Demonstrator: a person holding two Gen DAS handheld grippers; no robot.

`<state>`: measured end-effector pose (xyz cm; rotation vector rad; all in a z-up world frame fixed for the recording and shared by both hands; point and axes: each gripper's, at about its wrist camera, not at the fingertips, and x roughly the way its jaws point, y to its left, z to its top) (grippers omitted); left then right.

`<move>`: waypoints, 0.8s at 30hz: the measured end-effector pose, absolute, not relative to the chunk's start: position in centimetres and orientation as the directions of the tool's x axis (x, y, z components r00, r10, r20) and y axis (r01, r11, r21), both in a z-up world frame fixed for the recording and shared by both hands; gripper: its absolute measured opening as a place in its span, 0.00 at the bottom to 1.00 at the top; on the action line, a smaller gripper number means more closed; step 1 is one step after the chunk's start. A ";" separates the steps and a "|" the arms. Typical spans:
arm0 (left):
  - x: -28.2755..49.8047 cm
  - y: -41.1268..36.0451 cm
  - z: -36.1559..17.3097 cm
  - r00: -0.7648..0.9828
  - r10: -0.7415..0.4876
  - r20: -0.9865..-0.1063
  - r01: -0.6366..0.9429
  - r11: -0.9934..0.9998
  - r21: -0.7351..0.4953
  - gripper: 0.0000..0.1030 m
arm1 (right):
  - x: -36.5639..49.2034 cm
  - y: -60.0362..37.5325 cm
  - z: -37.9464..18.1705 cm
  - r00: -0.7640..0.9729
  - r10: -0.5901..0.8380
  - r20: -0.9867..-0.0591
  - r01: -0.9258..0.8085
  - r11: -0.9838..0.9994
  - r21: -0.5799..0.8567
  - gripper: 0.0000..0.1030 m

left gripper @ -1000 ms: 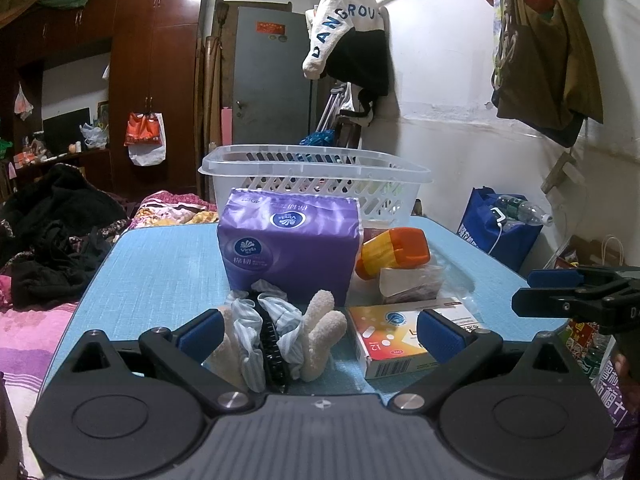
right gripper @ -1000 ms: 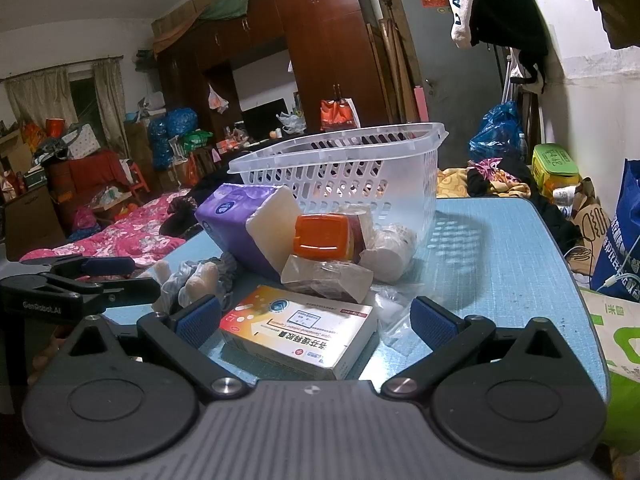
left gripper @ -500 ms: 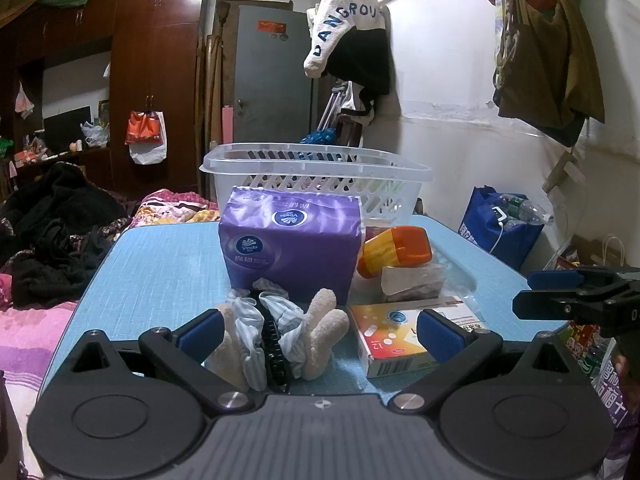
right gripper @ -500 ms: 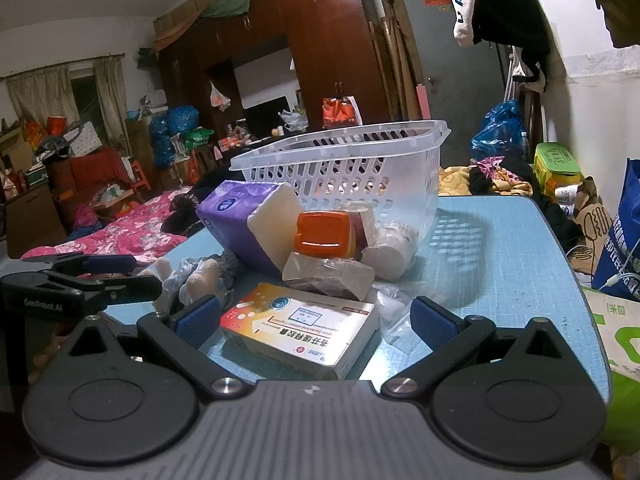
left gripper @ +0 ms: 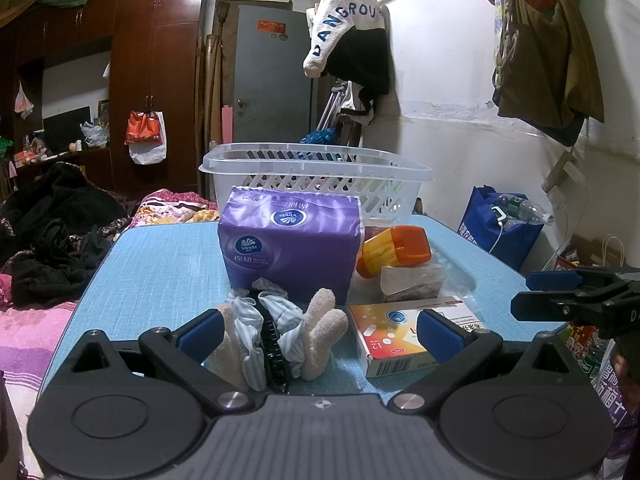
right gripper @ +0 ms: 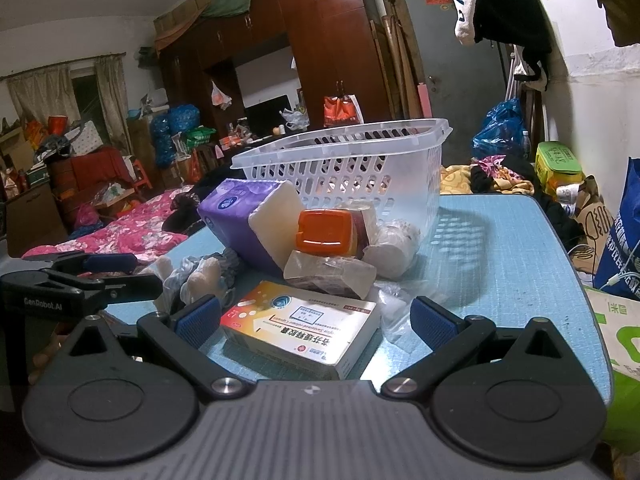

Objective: Organize objects

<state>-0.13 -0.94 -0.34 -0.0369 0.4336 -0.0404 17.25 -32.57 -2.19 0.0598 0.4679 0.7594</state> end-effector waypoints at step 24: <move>-0.1 -1.0 -0.3 0.906 -0.046 -0.421 0.030 0.999 -0.044 1.00 | 17.2 -32.5 -2.2 0.627 0.675 -0.388 -0.649 0.729 0.218 1.00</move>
